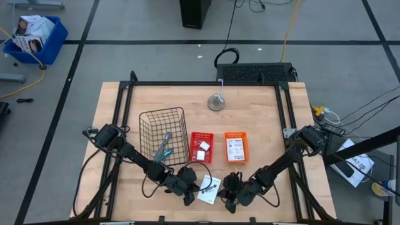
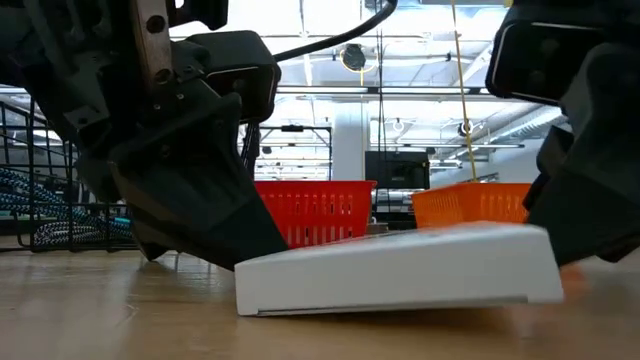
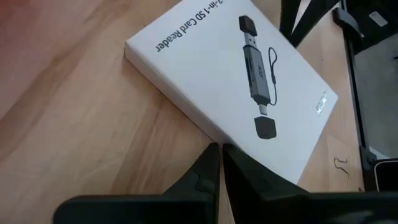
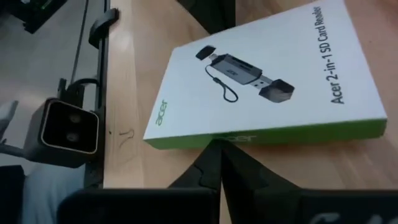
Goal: Pick and place items into bin
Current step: Put the card reader box into the orange basket
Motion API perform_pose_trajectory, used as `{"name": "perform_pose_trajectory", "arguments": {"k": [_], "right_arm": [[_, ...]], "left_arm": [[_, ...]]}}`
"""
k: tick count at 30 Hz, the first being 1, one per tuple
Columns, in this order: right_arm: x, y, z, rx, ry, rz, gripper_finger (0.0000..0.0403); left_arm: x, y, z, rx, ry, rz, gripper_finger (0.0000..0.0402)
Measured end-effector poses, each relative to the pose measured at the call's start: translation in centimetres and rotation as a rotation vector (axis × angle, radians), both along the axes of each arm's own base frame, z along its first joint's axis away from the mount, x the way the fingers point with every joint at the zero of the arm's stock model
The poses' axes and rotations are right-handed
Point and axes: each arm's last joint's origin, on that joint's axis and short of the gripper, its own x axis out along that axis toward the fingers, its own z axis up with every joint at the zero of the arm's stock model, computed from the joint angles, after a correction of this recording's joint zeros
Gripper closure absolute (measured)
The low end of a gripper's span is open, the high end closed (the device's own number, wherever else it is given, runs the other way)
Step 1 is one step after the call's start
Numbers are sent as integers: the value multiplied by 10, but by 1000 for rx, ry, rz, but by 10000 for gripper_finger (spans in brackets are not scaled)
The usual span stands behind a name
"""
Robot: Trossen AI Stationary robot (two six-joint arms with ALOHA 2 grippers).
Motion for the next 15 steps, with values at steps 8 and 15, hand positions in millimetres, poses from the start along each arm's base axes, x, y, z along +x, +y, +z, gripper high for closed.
{"name": "perform_pose_trajectory", "arguments": {"k": [8, 15], "right_arm": [[4, -3, 2, -4, -30, -24, 359], [14, -4, 16, 3, -162, -14, 327]], "left_arm": [[0, 0, 0, 8, -7, 6, 371], [0, 0, 0, 10, -11, 11, 371]]}}
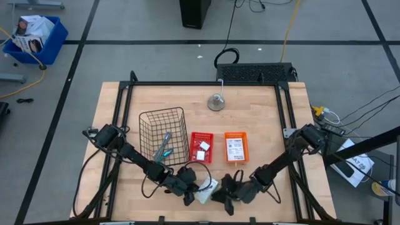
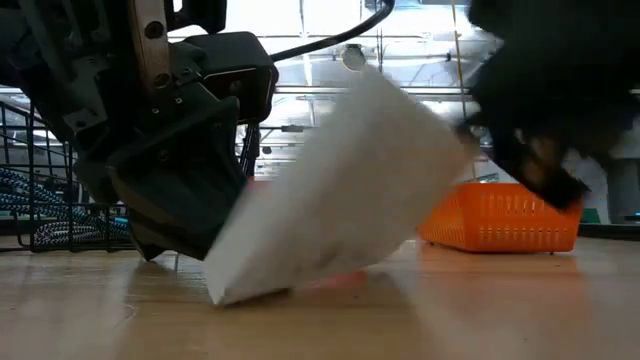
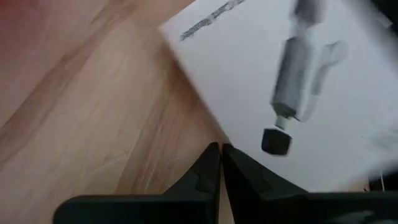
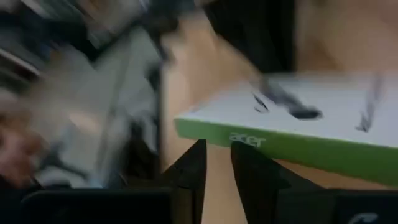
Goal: Pick and place items into bin
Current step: Put the card reader box into the orange basket
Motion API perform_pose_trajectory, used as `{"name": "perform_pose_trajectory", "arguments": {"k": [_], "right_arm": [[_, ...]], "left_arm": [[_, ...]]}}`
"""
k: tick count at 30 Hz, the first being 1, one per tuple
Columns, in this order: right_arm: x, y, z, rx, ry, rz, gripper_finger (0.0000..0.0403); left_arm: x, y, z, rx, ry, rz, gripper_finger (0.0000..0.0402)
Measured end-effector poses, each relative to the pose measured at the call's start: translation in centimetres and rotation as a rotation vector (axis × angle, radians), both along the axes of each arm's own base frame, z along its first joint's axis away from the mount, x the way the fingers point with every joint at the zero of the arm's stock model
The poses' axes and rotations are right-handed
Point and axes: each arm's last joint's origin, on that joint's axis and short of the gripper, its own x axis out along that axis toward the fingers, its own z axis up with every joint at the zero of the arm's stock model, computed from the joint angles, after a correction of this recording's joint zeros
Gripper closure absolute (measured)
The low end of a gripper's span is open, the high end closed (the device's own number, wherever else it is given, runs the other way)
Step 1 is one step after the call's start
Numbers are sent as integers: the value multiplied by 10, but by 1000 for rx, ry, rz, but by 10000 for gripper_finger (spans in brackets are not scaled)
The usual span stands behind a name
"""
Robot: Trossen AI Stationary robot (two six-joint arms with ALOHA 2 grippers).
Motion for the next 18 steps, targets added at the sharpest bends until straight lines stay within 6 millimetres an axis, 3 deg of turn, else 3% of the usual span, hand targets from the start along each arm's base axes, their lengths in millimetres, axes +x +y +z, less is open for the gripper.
{"name": "perform_pose_trajectory", "arguments": {"k": [3, 13, 18], "right_arm": [[7, -4, 8, -22, -80, -43, 321], [1, -15, -11, -53, 51, -58, 320], [-2, -9, -9, -13, 47, -29, 321]], "left_arm": [[3, -1, 2, -22, -31, 7, 371], [5, -2, 5, -30, -69, -6, 371], [5, -2, 5, -24, -69, -7, 371]]}}
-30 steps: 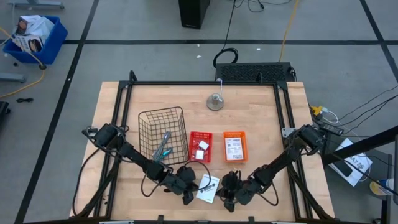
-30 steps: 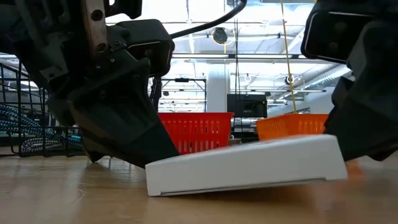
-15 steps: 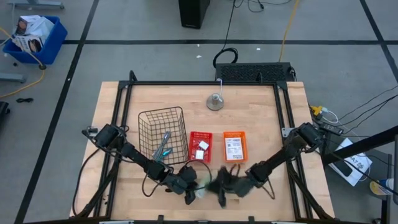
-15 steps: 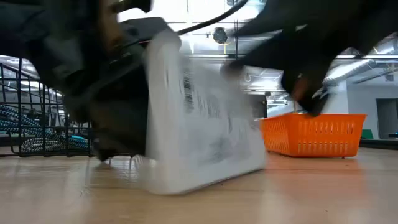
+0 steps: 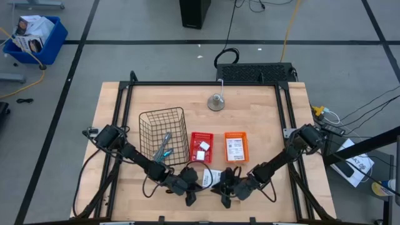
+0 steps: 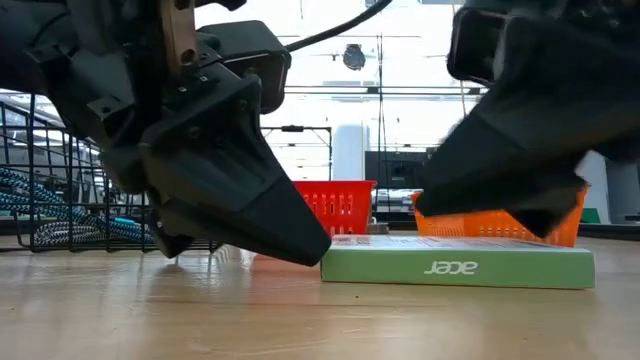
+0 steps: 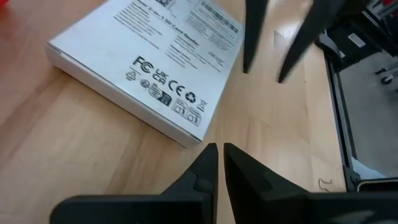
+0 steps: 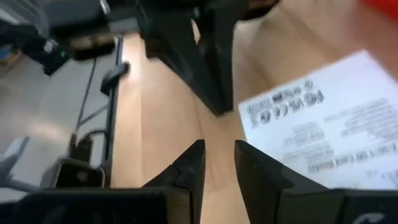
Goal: Pick and place items into bin
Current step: Put the card reader box into the orange basket
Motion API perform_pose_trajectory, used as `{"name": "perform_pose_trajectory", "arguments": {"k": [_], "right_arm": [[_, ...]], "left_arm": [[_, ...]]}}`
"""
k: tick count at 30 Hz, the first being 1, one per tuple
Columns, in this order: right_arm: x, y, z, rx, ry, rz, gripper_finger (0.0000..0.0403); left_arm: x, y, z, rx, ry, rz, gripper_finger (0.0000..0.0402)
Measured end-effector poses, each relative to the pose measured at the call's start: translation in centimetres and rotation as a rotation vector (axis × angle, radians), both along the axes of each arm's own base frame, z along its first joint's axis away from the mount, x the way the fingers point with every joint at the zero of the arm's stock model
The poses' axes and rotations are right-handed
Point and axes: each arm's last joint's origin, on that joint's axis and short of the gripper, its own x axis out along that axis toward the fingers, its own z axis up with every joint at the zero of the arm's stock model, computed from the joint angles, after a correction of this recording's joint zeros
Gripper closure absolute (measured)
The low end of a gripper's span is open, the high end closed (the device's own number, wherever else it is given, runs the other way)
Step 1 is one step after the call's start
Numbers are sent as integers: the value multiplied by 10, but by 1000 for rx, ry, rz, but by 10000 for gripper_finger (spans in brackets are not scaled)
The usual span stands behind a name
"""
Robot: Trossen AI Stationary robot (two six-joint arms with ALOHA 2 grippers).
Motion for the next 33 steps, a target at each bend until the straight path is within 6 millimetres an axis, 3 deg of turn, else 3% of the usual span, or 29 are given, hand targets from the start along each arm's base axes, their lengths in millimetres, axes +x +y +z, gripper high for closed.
{"name": "perform_pose_trajectory", "arguments": {"k": [11, 18, 26, 33], "right_arm": [[-14, 7, -7, -121, 31, -64, 360], [-21, 3, -15, -35, 166, -134, 399], [-18, 15, -8, 72, 98, -69, 402], [-15, 23, 2, 57, -23, -26, 402]], "left_arm": [[1, -3, 4, -23, -37, -6, 371], [1, -7, 8, -47, -69, -36, 371], [-1, -6, 5, -42, -31, -42, 371], [-1, -6, 4, -36, -25, -42, 371]]}}
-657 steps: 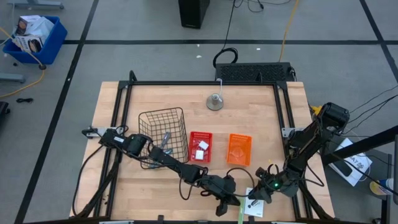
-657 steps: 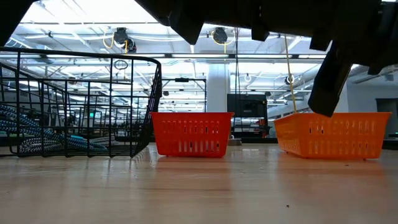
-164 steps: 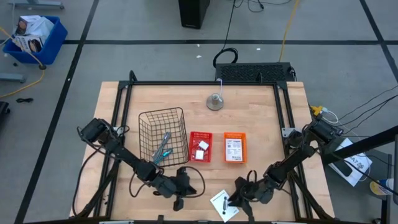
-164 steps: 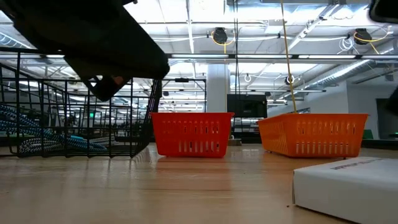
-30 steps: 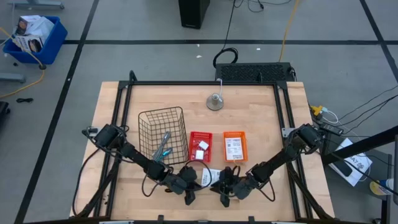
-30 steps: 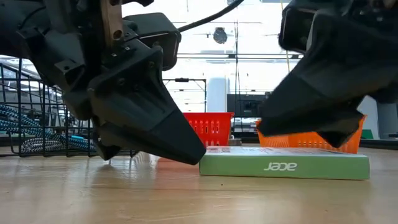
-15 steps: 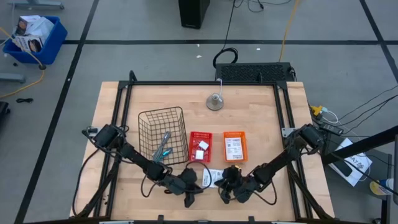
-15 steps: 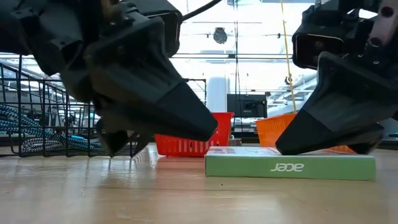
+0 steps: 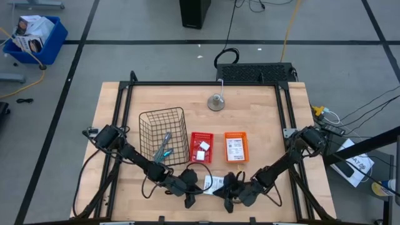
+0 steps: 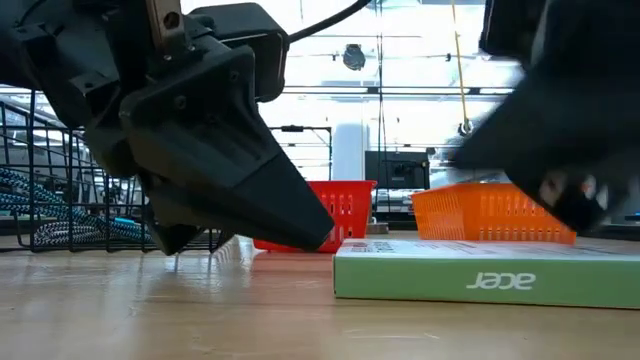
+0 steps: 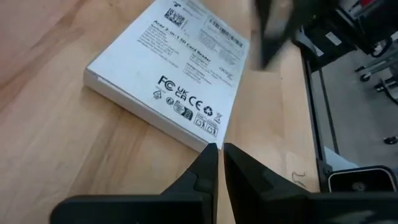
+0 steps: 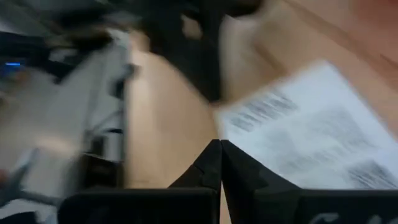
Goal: Pick and place items into bin
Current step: Put the card reader box into the orange basket
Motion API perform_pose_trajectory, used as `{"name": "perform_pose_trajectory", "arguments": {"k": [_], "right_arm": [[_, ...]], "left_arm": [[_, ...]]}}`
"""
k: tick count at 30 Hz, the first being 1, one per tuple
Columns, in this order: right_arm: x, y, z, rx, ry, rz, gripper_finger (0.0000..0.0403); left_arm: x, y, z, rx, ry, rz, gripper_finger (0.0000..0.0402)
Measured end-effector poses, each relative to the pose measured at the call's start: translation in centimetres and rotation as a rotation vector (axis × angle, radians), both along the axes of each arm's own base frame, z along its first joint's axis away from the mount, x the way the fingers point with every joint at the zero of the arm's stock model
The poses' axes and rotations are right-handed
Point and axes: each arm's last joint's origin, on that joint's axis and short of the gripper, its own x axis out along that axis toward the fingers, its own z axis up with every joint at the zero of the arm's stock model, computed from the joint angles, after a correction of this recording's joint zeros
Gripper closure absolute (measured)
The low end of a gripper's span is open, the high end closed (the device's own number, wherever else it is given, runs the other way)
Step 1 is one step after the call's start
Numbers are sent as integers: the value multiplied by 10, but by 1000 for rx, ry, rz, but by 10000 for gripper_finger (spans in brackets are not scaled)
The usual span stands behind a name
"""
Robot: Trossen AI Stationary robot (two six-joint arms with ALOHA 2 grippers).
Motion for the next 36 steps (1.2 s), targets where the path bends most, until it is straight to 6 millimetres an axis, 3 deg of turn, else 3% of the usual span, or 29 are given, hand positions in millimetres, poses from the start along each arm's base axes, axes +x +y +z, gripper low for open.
{"name": "perform_pose_trajectory", "arguments": {"k": [3, 6, 12, 16, 30, 36], "right_arm": [[-2, 10, 13, -10, -102, 66, 402], [-13, 17, 20, -34, -89, 90, 402], [-40, 16, 10, -120, 94, -36, 402], [-48, 10, 2, -140, 190, -86, 403], [-56, 3, -8, -146, 324, -116, 403], [-45, 2, -24, -118, 325, -129, 403]], "left_arm": [[-1, 1, -2, 21, 17, 14, 371], [-1, 3, -3, 47, 26, 43, 371], [-2, 7, -7, 63, 60, 67, 371], [-2, 8, -7, 65, 63, 71, 371], [5, 19, -7, 55, 68, 94, 371], [5, 19, -7, 54, 68, 93, 371]]}}
